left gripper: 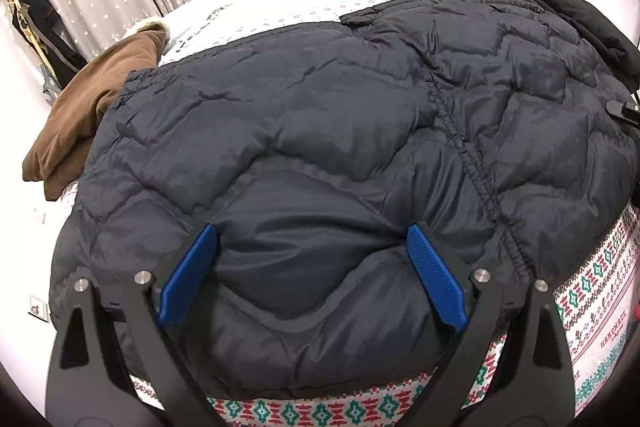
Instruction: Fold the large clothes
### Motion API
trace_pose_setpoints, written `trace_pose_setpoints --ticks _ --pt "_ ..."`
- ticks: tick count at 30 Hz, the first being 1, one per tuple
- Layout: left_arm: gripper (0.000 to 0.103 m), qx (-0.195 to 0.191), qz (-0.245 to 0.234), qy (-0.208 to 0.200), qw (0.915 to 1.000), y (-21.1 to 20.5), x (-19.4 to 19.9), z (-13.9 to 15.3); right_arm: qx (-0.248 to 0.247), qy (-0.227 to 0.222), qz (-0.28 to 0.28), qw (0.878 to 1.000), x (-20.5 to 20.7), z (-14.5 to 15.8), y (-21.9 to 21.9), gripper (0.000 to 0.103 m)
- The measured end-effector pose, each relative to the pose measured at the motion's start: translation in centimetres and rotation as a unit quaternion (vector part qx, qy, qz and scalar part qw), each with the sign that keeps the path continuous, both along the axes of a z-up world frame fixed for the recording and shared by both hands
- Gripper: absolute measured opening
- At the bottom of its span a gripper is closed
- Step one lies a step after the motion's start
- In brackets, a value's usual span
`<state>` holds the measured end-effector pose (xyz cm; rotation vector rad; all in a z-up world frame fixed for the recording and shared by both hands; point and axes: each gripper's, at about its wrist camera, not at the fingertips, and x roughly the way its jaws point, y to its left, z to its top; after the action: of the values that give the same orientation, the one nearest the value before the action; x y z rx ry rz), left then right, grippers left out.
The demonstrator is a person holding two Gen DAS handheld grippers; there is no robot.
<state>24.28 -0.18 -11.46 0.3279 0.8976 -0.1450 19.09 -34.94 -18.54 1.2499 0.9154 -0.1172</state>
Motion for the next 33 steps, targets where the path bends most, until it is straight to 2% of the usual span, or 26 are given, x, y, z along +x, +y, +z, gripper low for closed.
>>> trace_pose_setpoints --ticks 1,2,3,5,9,15,19,25,29,33 --pt "0.096 0.0 0.0 0.001 1.0 0.0 0.0 -0.1 -0.007 0.0 -0.001 1.0 0.1 0.1 0.1 0.062" --pt "0.096 0.001 -0.001 0.001 1.0 0.0 0.0 -0.1 -0.022 -0.006 0.004 1.0 0.3 0.7 0.2 0.055" --pt "0.096 0.001 0.0 0.002 1.0 0.0 0.0 -0.1 -0.038 -0.012 0.007 0.999 0.5 1.3 0.5 0.042" --pt "0.096 0.0 0.0 0.003 1.0 -0.1 0.1 -0.1 -0.076 -0.028 0.015 0.997 0.9 3.2 1.0 0.03" --pt "0.096 -0.011 0.001 0.009 0.9999 -0.1 0.0 0.1 -0.14 -0.062 0.03 0.988 1.7 7.0 2.0 0.019" --pt "0.096 -0.04 -0.013 0.031 0.9986 -0.2 -0.3 0.6 -0.192 -0.075 0.023 0.978 1.9 11.1 1.0 0.015" --pt "0.096 -0.046 -0.026 0.036 0.9979 -0.9 -0.8 1.0 -0.288 -0.09 0.022 0.953 0.9 14.7 1.3 0.015" --pt "0.096 -0.033 -0.037 0.038 0.998 -2.2 -0.9 0.9 -0.342 -0.099 0.053 0.933 0.6 15.7 3.5 0.015" --pt "0.096 -0.035 -0.03 0.039 0.9981 -2.3 -0.5 1.3 -0.344 -0.107 0.058 0.931 0.8 15.8 4.0 0.015" --pt "0.096 -0.013 -0.018 0.034 0.9992 -3.2 1.3 2.3 -0.321 -0.114 0.056 0.939 0.9 15.8 3.2 0.015"
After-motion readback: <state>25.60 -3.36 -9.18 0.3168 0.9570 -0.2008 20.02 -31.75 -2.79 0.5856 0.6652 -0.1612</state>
